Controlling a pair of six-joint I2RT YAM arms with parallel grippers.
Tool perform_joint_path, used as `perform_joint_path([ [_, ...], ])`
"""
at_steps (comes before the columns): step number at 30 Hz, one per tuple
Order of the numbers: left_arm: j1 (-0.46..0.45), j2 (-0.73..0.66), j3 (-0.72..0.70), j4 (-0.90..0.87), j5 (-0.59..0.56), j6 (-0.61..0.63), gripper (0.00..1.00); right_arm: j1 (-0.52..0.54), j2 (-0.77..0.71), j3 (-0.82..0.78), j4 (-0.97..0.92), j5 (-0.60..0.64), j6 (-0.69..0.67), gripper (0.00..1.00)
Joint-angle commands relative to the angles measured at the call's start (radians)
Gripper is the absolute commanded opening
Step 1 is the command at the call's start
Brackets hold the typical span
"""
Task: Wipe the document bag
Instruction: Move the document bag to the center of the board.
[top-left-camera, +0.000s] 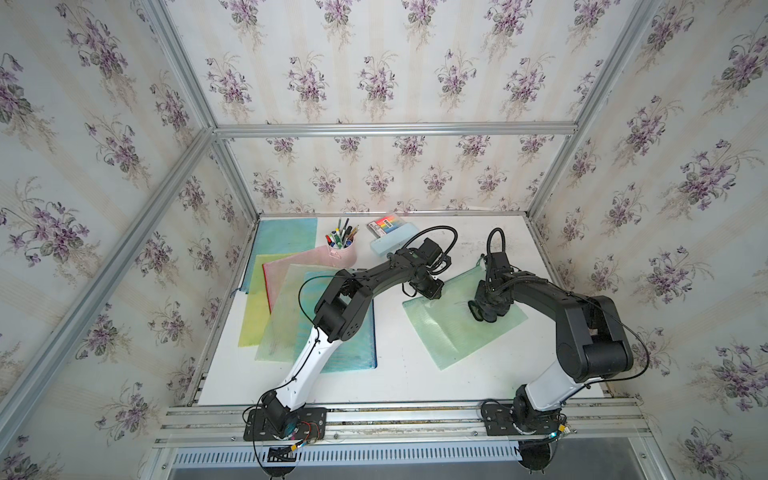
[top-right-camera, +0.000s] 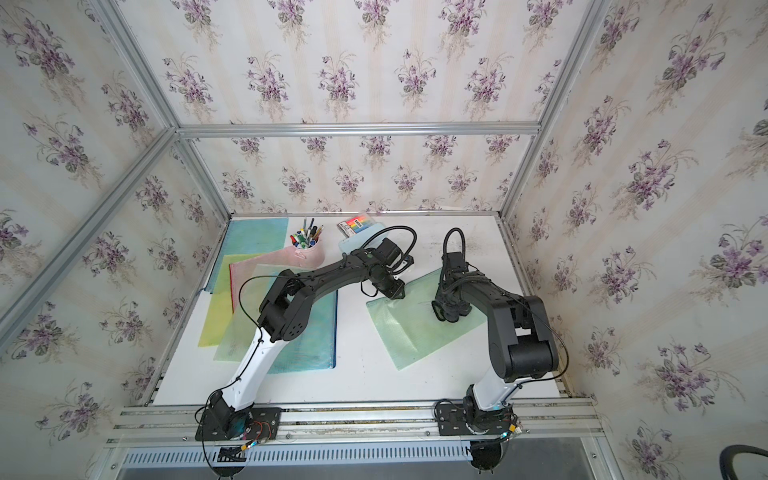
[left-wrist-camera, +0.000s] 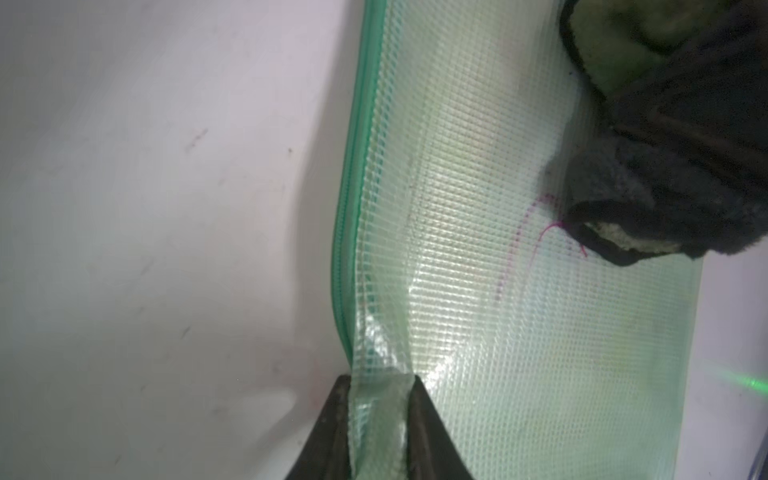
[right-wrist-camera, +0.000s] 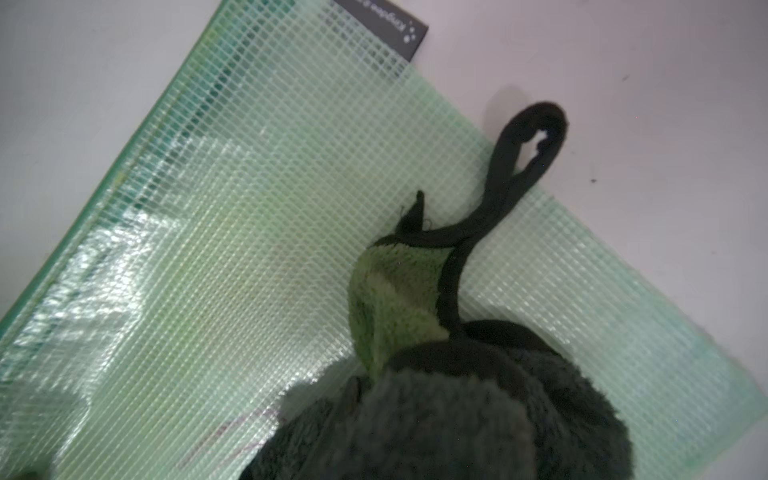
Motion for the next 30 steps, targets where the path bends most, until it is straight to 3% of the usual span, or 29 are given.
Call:
perform_joint_path([
  [1,0.014,-0.036,-0.096,-0.144,-0.093,-0.144,0.16,0.013,-0.022,0.025,0.015,-0.041,-0.008,0.24],
  [10,0.052,-0.379,-0.550,0.038,-0.071,-0.503,0.12,0.230,-0.025,0.123,-0.090,0.045,0.022,0.25],
  [15,0.050,-0.489,-0.703,0.144,-0.015,-0.633,0.17,0.333,0.078,0.112,-0.103,0.068,0.094,0.25],
  [17,0.050,-0.532,-0.763,0.195,-0.033,-0.660,0.31,0.366,0.071,0.096,-0.103,0.113,0.116,0.25],
  [20,0.053,-0.542,-0.766,0.209,-0.031,-0.617,0.59,0.375,0.021,0.058,-0.087,0.136,0.134,0.25],
  [22,0.056,-0.521,-0.730,0.189,-0.033,-0.541,0.67,0.375,0.003,0.030,-0.059,0.121,0.124,0.25],
  [26,0.071,-0.446,-0.638,0.152,-0.069,-0.385,0.70,0.375,0.033,-0.006,0.007,0.047,0.081,0.24],
  [30,0.077,-0.347,-0.546,0.131,0.008,-0.249,0.70,0.435,0.063,-0.013,0.040,0.032,0.069,0.24],
])
